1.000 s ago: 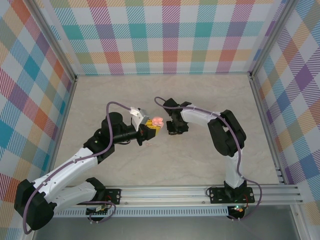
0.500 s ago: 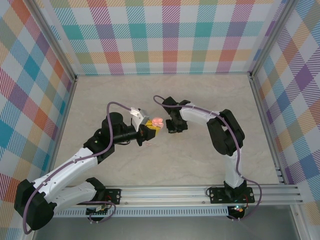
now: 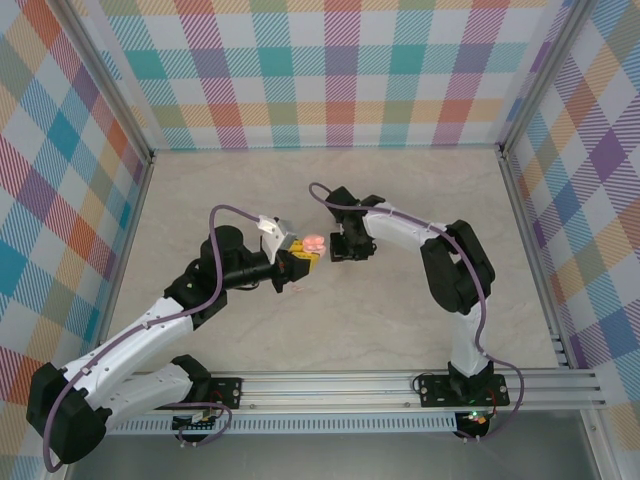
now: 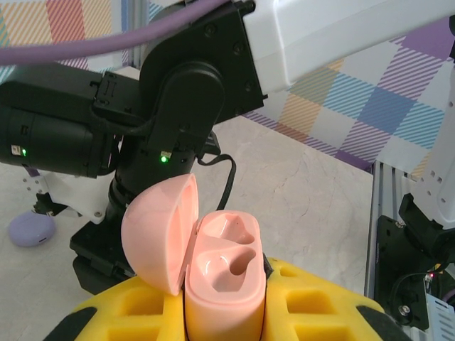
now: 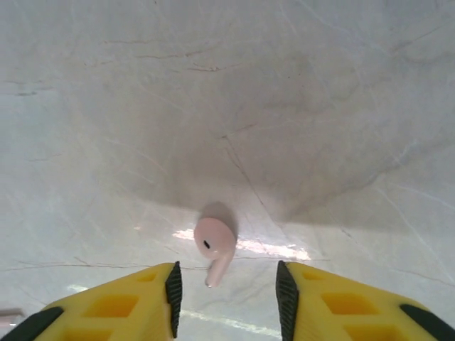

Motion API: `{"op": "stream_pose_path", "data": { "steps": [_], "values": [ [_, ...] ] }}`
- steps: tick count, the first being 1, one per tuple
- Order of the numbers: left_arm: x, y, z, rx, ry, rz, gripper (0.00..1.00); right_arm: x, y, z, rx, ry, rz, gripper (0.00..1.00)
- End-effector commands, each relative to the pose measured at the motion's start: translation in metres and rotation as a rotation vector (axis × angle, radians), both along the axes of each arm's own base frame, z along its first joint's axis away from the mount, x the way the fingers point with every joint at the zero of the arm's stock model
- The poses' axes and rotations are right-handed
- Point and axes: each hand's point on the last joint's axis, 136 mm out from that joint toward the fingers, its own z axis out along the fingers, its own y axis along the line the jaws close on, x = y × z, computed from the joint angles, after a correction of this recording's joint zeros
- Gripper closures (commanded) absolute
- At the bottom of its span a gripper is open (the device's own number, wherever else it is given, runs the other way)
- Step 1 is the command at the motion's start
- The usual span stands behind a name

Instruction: Insert wireless bluetooth earbuds into charging case

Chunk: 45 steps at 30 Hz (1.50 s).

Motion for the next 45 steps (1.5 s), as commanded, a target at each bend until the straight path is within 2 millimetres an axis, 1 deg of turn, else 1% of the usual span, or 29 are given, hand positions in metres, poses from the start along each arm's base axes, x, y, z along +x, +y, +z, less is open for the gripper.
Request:
{"op": "stream_pose_path", "data": {
  "steps": [1,5,13,20,28,36,45],
  "values": [
    [-0.007,0.0,0.002,-0.006,-0.02,-0.013,0.86,0.001,0.007,0.004,0.026,0.043,-0.048,0.56],
    [-0.007,0.0,0.001,-0.005,-0.018,-0.011,0.86,0.002,0.009,-0.001,0.01,0.07,-0.081,0.54],
    [-0.006,0.0,0.002,-0.007,-0.026,-0.01,0.86,0.002,0.005,-0.009,-0.045,0.105,-0.121,0.57],
    [-0.006,0.0,0.001,-0.006,-0.026,-0.01,0.86,0.002,0.007,-0.015,-0.065,0.127,-0.117,0.59],
    [-0.006,0.0,0.001,-0.006,-0.026,-0.011,0.86,0.001,0.008,-0.02,-0.098,0.144,-0.106,0.64],
    [-0.006,0.0,0.001,-0.004,-0.026,-0.011,0.86,0.0,0.009,-0.023,-0.127,0.147,-0.1,0.65],
    [-0.007,0.002,0.0,-0.005,-0.028,-0.008,0.86,0.0,0.007,-0.031,-0.176,0.155,-0.093,0.67]
  ]
}}
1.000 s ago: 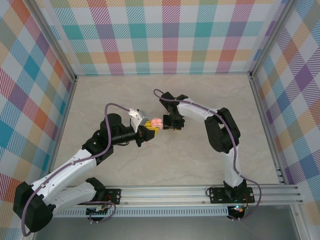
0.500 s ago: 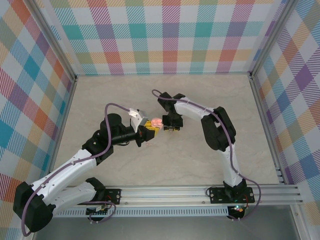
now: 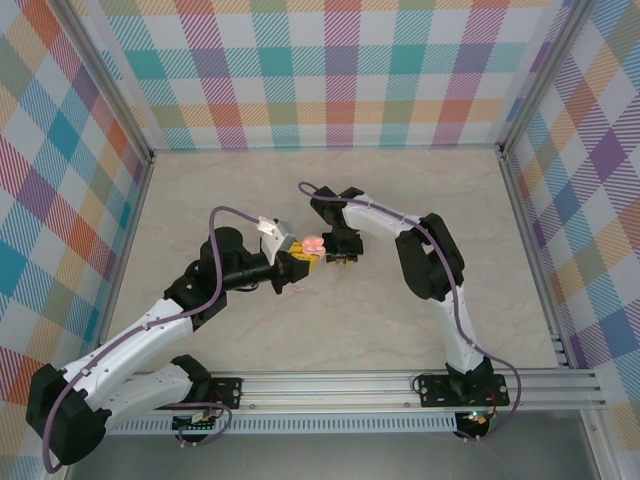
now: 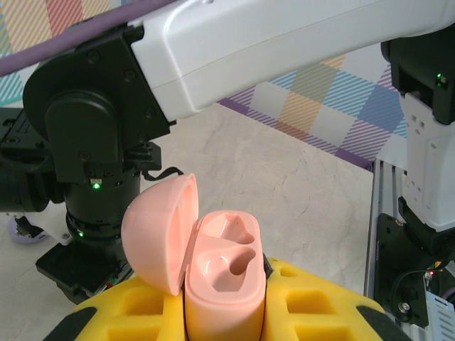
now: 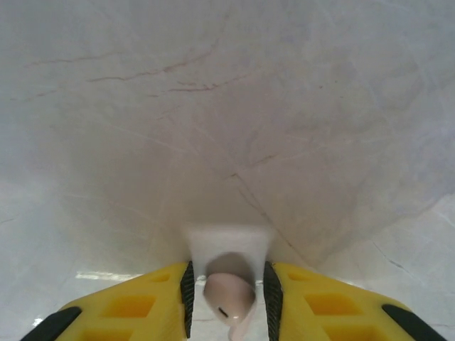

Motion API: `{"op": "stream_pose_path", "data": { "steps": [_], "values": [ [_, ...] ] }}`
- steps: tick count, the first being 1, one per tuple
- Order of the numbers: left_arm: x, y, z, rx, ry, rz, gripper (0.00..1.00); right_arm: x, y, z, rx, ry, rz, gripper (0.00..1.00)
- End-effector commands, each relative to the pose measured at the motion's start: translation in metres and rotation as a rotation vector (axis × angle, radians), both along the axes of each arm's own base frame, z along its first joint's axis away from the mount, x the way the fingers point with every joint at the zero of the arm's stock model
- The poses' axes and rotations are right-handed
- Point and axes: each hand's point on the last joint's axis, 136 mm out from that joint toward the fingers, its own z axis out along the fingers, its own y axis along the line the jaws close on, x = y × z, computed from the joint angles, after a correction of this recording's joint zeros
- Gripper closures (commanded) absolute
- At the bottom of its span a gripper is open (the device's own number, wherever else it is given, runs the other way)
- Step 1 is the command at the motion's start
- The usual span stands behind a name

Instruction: Insert wireless bluetooth earbuds into charging case

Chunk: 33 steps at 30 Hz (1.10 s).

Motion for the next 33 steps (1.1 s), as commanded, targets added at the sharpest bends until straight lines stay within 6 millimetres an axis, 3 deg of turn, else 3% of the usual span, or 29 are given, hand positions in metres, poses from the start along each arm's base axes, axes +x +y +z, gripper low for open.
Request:
{"op": "stream_pose_path", "data": {
  "steps": [1,16,26,33],
  "values": [
    [-0.006,0.001,0.003,-0.006,-0.03,-0.008,0.86,-0.005,-0.004,-0.005,-0.047,0.021,-0.005,0.67],
    [-0.007,0.003,0.0,-0.005,-0.03,0.001,0.86,-0.009,-0.007,-0.014,-0.074,0.04,0.009,0.73],
    [-0.005,0.004,-0.003,0.0,-0.022,0.011,0.86,0.0,-0.004,0.008,-0.006,-0.055,0.014,0.77],
    [-0.001,0.003,-0.008,0.011,0.012,0.029,0.86,0.007,-0.015,0.016,0.025,-0.104,0.051,0.77]
  ]
}}
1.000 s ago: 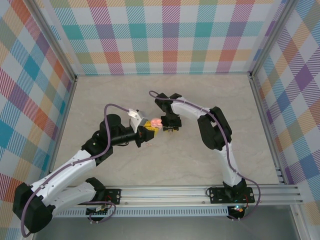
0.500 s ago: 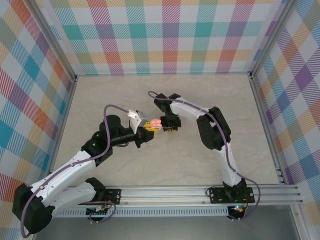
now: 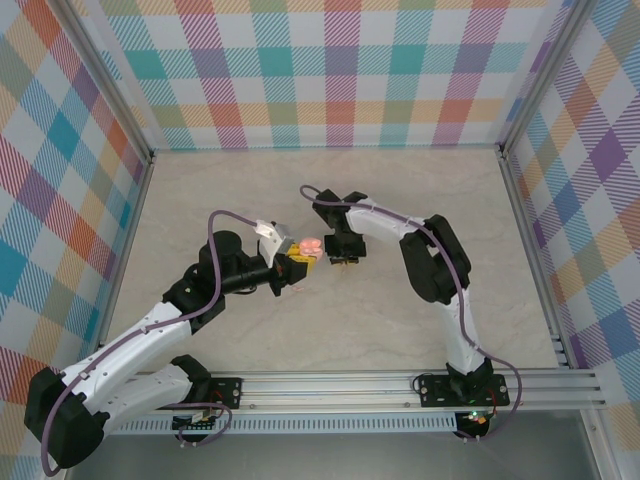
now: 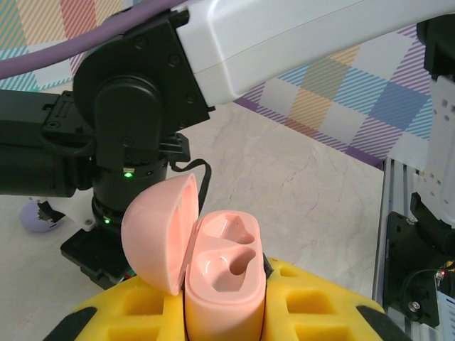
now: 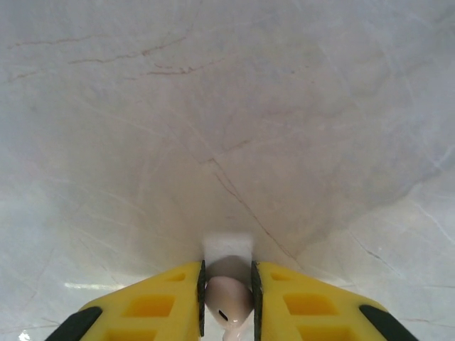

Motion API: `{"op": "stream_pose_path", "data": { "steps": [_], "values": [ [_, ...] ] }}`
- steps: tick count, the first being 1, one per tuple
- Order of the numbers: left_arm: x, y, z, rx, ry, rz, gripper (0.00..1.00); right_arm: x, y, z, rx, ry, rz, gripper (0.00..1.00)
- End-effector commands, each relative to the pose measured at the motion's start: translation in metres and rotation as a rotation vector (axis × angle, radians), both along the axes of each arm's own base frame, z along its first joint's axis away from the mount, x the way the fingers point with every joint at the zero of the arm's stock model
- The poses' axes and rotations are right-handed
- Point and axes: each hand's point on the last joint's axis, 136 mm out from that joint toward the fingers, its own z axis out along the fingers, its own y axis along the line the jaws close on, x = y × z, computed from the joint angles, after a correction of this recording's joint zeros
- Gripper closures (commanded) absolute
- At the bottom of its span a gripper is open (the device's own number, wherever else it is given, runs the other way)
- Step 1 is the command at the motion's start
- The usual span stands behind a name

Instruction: Insert wireless bluetooth earbuds into charging case

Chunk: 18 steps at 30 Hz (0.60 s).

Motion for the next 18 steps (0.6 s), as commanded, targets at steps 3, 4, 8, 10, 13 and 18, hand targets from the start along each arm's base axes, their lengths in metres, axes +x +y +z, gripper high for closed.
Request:
{"op": "stream_pose_path", "data": {
  "steps": [3,4,8,10,13,18],
  "values": [
    [-0.002,-0.002,0.001,0.001,0.007,-0.002,0.86,0.01,-0.01,0.018,-0.003,-0.078,0.102,0.77],
    [-0.002,-0.002,0.001,0.001,0.008,-0.002,0.86,0.011,-0.012,0.02,-0.004,-0.086,0.127,0.78],
    [-0.001,-0.003,0.002,0.001,0.005,-0.002,0.86,0.008,-0.012,0.026,0.003,-0.114,0.231,0.78],
    [-0.001,-0.003,0.001,0.003,0.006,-0.003,0.86,0.007,-0.014,0.028,0.003,-0.122,0.268,0.78],
    [0.0,-0.004,0.001,0.005,0.008,-0.006,0.86,0.002,-0.014,0.024,0.001,-0.106,0.329,0.78],
    [0.001,-0.005,0.001,0.006,0.01,-0.007,0.86,-0.004,-0.018,0.011,-0.02,-0.06,0.378,0.78]
  ]
}}
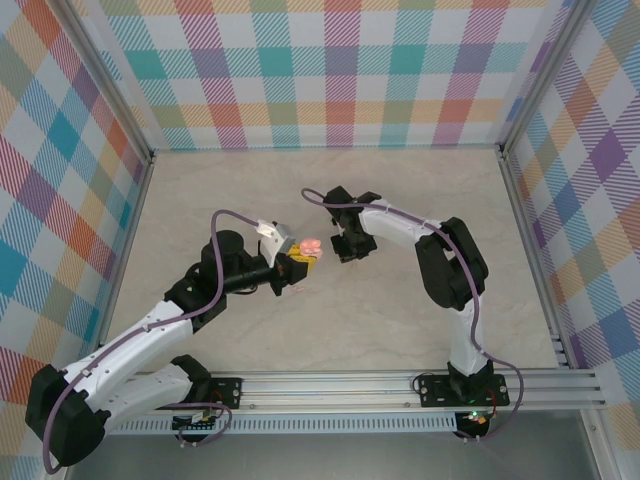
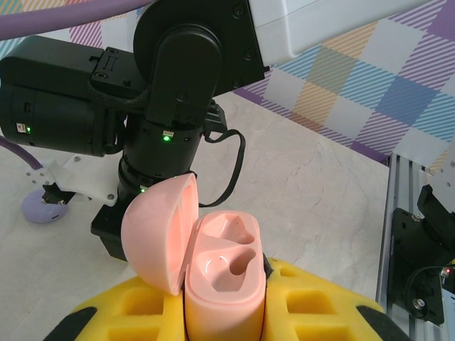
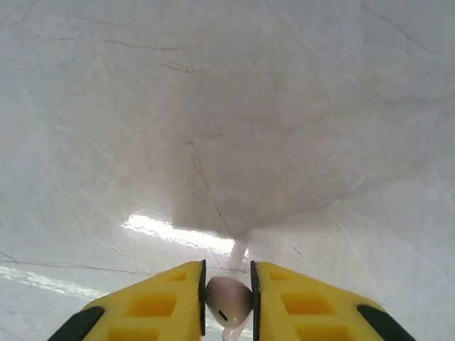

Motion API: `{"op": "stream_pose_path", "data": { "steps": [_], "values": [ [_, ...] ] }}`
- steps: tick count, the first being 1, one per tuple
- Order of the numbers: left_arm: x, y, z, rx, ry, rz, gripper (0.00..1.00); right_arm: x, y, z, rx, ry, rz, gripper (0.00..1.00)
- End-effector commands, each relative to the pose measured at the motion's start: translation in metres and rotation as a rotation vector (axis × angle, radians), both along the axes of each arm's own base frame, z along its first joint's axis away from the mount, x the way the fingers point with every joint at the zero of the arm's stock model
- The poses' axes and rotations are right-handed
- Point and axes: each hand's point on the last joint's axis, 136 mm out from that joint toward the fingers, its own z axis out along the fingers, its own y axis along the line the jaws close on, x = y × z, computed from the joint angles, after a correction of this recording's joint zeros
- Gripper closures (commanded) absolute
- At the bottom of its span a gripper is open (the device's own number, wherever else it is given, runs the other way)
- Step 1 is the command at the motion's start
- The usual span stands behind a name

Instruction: Insert wireless bluetooth earbuds into charging case

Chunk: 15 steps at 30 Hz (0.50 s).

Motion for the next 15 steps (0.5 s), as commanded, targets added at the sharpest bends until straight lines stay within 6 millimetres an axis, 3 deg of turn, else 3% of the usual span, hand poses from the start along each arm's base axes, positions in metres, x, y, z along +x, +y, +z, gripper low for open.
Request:
{"op": "stream_pose_path", "data": {
  "steps": [1,15],
  "values": [
    [-0.003,-0.004,0.009,-0.011,-0.008,-0.016,0.86,-0.007,-0.004,-0.008,-0.026,0.03,0.067,0.78],
    [-0.004,-0.004,0.009,-0.009,-0.004,-0.018,0.86,-0.01,-0.009,-0.026,-0.07,0.086,-0.023,0.74]
  ]
}}
